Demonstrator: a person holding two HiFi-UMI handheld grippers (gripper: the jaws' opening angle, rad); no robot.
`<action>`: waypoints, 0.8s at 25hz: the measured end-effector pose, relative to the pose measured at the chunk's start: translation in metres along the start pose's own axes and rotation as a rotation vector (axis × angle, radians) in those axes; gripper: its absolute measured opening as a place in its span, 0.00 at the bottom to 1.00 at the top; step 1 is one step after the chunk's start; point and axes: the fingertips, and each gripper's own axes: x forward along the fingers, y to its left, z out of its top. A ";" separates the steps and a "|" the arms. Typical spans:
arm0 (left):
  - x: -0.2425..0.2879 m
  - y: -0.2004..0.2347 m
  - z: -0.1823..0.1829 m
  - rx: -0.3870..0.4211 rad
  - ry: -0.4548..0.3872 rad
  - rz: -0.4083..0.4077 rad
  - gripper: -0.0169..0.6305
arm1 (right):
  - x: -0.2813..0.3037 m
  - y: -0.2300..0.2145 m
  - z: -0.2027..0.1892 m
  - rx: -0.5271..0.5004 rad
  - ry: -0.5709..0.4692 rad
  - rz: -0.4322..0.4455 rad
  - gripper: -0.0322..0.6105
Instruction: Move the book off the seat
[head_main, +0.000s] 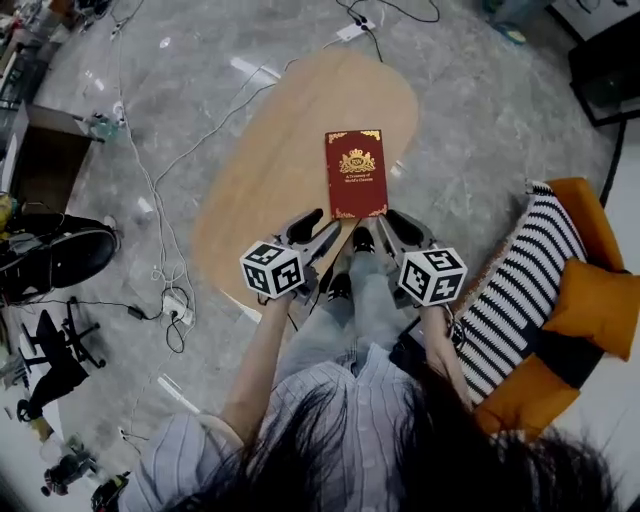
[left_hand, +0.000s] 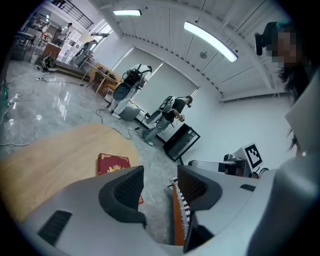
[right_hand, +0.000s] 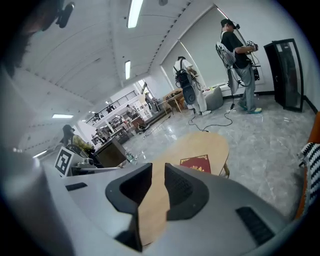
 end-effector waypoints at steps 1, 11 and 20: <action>-0.004 -0.008 0.004 0.005 -0.009 -0.016 0.36 | -0.005 0.006 0.003 -0.005 -0.005 0.005 0.19; -0.046 -0.089 0.026 0.121 -0.038 -0.206 0.30 | -0.044 0.064 0.010 -0.073 -0.033 0.056 0.15; -0.091 -0.117 0.019 0.223 -0.030 -0.221 0.26 | -0.073 0.108 0.014 -0.128 -0.106 0.043 0.14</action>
